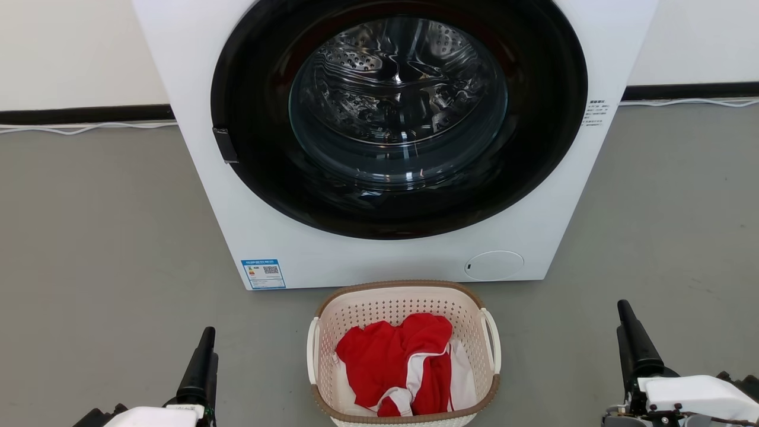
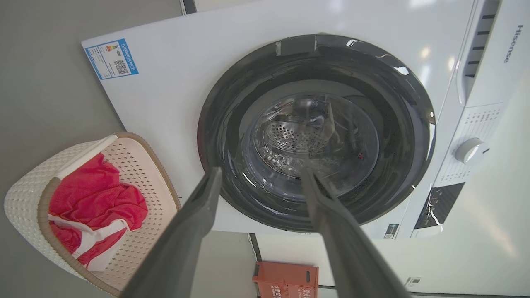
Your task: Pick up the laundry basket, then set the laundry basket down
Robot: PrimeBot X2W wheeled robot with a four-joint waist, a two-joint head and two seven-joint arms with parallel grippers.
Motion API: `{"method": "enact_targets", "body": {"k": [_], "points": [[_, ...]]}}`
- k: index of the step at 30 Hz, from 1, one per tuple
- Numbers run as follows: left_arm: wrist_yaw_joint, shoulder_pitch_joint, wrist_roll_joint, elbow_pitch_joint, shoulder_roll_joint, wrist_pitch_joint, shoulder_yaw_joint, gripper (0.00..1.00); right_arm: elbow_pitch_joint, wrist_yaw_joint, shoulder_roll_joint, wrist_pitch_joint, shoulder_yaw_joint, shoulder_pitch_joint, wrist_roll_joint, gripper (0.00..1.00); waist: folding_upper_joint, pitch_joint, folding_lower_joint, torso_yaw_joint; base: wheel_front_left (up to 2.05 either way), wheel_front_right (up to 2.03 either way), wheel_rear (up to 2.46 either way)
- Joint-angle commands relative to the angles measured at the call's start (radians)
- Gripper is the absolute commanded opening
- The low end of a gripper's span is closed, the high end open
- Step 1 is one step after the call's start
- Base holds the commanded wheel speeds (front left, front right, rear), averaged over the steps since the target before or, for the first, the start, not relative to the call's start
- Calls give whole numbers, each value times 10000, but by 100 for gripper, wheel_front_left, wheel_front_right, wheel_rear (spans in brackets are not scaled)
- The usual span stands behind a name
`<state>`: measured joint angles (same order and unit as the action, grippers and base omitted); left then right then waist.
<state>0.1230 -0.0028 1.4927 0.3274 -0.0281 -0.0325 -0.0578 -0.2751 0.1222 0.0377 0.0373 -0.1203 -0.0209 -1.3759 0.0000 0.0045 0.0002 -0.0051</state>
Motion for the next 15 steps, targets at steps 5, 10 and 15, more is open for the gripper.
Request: {"method": "enact_targets", "body": {"k": [5, 10, 15], "points": [[-91, -207, -838, -271, -79, 224, 14, 100, 489, 28, 96, -269, 112, -67, 1255, 100, 0, -11, -1, -19, 0, 0, 0], [-179, -144, -1522, -375, -86, 371, 67, 100, 619, 31, 194, -416, 254, -28, 2295, 100, 0, -23, -1, -39, 0, 0, 0], [-266, -68, -2149, -475, -94, 517, 137, 100, 693, 34, 288, -563, 387, 3, 3271, 100, 0, -26, -1, -63, 0, 0, 0]]}}
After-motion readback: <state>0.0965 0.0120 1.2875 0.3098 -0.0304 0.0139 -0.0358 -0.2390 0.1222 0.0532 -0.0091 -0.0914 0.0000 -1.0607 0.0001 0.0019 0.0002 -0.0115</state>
